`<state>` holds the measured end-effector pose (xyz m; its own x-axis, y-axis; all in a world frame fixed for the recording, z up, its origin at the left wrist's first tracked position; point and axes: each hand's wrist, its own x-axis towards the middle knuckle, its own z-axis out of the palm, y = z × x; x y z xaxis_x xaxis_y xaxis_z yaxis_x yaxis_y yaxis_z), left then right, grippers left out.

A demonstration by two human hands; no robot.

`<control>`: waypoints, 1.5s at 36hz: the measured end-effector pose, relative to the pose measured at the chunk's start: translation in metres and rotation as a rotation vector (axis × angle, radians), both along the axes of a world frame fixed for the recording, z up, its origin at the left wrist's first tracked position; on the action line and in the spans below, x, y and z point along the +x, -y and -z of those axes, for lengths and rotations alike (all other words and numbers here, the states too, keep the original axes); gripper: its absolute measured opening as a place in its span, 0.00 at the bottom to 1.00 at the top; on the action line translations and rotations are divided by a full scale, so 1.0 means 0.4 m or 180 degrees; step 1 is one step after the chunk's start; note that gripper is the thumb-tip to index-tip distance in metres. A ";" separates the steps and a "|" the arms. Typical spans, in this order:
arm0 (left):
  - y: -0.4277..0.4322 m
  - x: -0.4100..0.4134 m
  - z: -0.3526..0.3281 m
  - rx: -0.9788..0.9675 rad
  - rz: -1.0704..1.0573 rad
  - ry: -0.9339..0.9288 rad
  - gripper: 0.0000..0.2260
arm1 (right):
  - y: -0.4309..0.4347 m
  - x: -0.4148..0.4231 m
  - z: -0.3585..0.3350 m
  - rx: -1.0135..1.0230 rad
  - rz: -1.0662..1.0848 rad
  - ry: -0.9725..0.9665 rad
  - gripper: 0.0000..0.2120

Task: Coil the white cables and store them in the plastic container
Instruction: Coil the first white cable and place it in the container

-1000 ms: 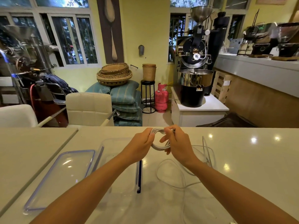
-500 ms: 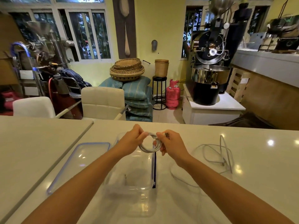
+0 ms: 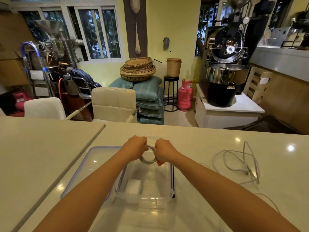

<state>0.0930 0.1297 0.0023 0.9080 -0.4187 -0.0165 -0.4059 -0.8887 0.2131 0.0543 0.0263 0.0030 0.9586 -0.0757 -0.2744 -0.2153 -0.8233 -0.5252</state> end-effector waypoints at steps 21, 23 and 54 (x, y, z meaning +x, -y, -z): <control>0.003 0.082 0.086 0.2197 0.0624 0.1179 0.07 | -0.047 0.055 0.055 -0.0178 0.0090 0.0057 0.13; 0.009 0.084 0.089 0.2244 0.0632 0.1056 0.07 | -0.049 0.057 0.061 -0.0172 0.0108 0.0080 0.13; -0.037 0.073 0.077 0.2225 0.0888 0.0961 0.13 | -0.044 0.054 0.058 -0.0037 -0.0094 -0.0186 0.18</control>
